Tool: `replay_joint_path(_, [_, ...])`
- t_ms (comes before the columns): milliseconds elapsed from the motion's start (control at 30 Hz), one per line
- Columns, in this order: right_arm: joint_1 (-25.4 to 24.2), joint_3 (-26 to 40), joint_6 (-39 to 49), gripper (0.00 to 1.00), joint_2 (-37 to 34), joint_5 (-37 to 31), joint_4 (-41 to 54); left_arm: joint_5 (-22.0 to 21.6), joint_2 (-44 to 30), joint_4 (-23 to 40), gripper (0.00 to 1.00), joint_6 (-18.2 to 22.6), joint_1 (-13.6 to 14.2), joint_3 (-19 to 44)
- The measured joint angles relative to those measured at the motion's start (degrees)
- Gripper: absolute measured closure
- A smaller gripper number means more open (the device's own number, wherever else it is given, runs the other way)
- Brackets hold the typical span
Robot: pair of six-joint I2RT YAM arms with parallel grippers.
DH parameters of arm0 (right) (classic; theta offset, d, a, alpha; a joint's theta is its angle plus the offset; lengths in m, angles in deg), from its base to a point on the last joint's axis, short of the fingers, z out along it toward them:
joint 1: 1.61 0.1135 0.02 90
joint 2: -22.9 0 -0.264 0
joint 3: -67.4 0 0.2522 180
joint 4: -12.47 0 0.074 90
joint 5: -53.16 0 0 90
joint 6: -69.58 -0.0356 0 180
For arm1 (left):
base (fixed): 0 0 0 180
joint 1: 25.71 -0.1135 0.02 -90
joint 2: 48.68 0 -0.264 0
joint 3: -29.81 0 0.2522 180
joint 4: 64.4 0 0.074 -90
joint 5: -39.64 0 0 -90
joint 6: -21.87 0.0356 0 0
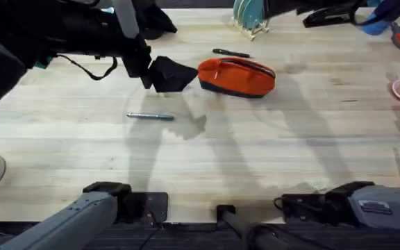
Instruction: Unzip the bag, pick up the pens from the table one at a time and place them inside, then zip the bag closed.
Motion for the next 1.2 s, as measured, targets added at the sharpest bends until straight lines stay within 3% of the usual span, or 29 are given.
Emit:
replay_joint_path(267, [0.37, 0.02, 3.27, 0.731, -1.05, -0.01, 0.97, -0.02, 0.00, 2.79, 0.007, -0.04, 0.00, 0.00])
replay_joint_path(367, [0.37, 0.02, 3.60, 0.950, -1.05, -0.01, 1.41, -0.04, 0.00, 3.94, 0.007, -0.07, 0.00, 0.00])
replay_joint_path(567, [0.37, 0.02, 8.73, 0.970, -1.05, -0.02, 1.73, -0.03, 0.00, 3.98, 0.007, -0.18, 0.00, 0.00])
replay_joint_path(867, [0.37, 0.02, 29.92, 0.970, -1.07, -0.02, 6.45, -0.04, 0.00, 3.98, 0.007, -0.20, 0.00, 0.00])
replay_joint_path(1200, [0.37, 0.02, 43.13, 0.969, -6.10, 1.09, 4.81, -0.04, 0.00, 3.98, 0.007, -0.20, 0.00, 0.00])
